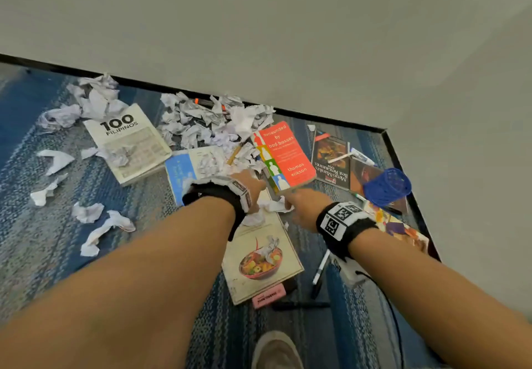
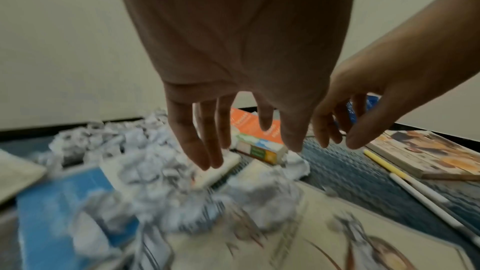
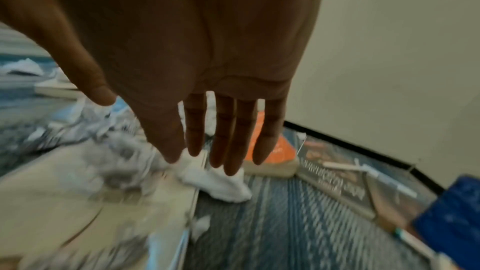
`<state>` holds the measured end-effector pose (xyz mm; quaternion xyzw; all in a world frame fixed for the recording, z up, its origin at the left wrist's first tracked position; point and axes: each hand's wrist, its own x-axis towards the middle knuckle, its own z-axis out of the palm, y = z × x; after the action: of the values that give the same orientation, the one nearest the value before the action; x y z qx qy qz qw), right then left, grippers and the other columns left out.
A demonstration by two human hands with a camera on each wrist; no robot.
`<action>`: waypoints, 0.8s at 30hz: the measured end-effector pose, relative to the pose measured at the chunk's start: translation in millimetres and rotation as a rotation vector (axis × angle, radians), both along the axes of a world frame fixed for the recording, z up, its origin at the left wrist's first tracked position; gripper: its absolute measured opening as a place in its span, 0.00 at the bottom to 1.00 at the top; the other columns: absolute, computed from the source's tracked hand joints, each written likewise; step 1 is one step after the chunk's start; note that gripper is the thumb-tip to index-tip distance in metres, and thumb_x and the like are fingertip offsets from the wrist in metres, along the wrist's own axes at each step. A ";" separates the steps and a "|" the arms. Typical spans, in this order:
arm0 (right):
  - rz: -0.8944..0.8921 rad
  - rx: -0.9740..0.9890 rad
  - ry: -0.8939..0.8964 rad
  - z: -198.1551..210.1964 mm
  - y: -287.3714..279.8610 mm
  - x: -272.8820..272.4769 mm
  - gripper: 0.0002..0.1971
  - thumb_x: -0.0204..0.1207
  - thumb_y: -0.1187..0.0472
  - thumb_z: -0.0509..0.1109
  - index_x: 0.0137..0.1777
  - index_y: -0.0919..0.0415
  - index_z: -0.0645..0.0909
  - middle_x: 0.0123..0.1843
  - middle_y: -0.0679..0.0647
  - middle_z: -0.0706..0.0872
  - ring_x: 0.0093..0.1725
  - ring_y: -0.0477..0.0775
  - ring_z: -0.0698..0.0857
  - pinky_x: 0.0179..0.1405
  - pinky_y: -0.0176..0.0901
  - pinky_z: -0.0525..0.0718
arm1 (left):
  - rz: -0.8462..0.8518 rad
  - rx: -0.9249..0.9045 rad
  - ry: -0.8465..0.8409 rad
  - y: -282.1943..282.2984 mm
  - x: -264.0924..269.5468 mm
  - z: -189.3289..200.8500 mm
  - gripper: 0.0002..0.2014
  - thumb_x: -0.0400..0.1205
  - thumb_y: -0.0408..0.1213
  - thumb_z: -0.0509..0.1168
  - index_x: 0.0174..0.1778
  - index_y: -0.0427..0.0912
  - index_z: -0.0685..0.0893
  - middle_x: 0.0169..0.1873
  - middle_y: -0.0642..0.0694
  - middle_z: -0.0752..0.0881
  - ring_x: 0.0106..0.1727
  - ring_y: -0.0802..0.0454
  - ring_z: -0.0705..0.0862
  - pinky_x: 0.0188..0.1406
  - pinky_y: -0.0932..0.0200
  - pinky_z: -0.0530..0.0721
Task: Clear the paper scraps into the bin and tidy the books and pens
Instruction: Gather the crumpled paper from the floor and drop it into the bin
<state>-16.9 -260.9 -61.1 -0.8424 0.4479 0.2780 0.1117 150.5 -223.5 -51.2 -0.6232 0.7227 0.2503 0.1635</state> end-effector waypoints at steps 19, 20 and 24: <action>0.183 -0.053 -0.374 -92.4 60.8 -21.8 0.13 0.82 0.49 0.57 0.54 0.61 0.71 0.53 0.57 0.72 0.42 0.60 0.78 0.37 0.56 0.82 | 0.535 -0.347 0.282 73.5 -20.6 -85.4 0.11 0.82 0.31 0.56 0.60 0.38 0.72 0.56 0.38 0.75 0.55 0.36 0.75 0.50 0.46 0.75; 0.246 -0.044 -0.353 -98.0 66.0 -17.4 0.14 0.80 0.49 0.57 0.51 0.61 0.73 0.50 0.57 0.74 0.42 0.59 0.78 0.36 0.54 0.83 | 0.582 -0.358 0.229 77.8 -17.0 -85.2 0.13 0.83 0.31 0.56 0.63 0.39 0.72 0.57 0.37 0.75 0.57 0.36 0.74 0.51 0.46 0.74; 0.424 0.073 -0.311 -114.8 64.2 -11.4 0.05 0.80 0.61 0.59 0.50 0.62 0.72 0.49 0.61 0.76 0.43 0.64 0.79 0.42 0.52 0.79 | 0.841 -0.257 0.027 100.8 2.5 -97.1 0.20 0.84 0.42 0.59 0.72 0.42 0.66 0.66 0.35 0.70 0.65 0.34 0.71 0.60 0.45 0.75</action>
<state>-28.3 -196.7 -175.9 -0.9454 0.2284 0.1785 0.1489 153.0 -122.6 -148.4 -0.8751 0.4335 0.2112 -0.0409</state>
